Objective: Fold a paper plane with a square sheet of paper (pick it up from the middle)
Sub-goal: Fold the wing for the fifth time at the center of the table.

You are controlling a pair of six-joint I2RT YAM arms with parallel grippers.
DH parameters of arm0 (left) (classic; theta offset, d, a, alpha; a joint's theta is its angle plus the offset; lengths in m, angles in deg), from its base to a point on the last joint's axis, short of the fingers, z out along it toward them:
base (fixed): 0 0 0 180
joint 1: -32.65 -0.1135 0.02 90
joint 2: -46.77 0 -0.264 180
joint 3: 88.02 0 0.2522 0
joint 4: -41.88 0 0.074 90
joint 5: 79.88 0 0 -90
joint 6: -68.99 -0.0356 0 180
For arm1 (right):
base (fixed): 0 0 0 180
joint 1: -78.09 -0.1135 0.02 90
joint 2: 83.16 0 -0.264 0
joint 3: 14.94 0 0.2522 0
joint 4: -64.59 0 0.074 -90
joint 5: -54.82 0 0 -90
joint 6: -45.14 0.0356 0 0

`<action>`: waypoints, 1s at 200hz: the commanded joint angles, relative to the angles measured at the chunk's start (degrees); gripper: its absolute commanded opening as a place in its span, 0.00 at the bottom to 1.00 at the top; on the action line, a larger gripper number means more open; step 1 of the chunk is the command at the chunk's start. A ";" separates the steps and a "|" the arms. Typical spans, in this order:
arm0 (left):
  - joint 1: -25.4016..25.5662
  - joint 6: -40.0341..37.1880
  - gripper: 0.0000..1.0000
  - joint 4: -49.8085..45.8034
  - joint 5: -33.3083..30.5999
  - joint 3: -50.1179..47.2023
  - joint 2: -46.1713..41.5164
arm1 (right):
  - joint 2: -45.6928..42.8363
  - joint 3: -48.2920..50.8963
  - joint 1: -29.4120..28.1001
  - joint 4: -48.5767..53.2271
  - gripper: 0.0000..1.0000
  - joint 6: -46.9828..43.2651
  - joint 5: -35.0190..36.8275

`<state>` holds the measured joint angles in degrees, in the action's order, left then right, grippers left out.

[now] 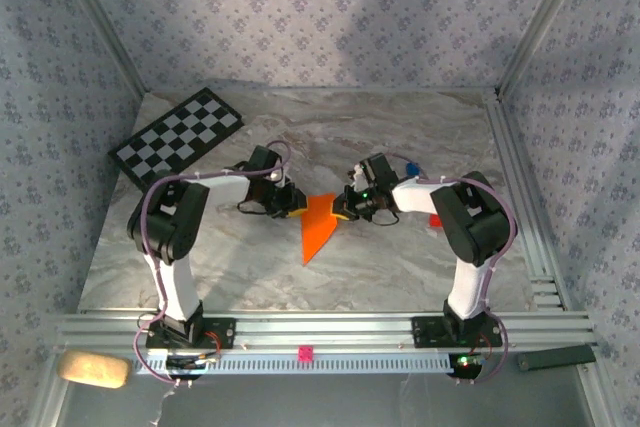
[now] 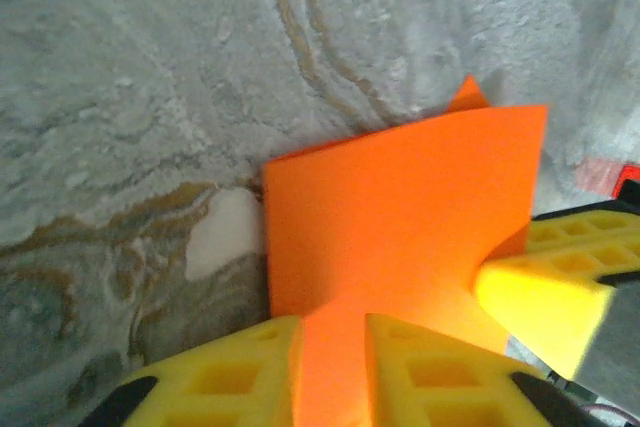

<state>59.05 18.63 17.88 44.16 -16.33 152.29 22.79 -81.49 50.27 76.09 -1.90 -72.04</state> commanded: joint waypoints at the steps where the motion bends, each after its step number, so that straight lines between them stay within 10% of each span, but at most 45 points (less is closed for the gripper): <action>1: 0.19 -2.78 0.29 -1.65 -2.99 0.48 -6.28 | -2.91 0.90 0.58 -0.23 0.04 3.12 0.51; 85: 10.95 -18.78 0.41 -5.31 -15.92 -4.04 -16.29 | -7.84 7.12 0.65 -8.99 0.03 22.70 5.54; 200: 30.36 -28.91 0.48 -7.95 -44.12 -5.43 -13.79 | -10.13 7.09 -0.70 -7.72 0.04 25.98 7.07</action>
<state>88.07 -8.22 11.52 6.46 -22.50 137.07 13.85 -74.67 50.03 68.57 22.51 -65.95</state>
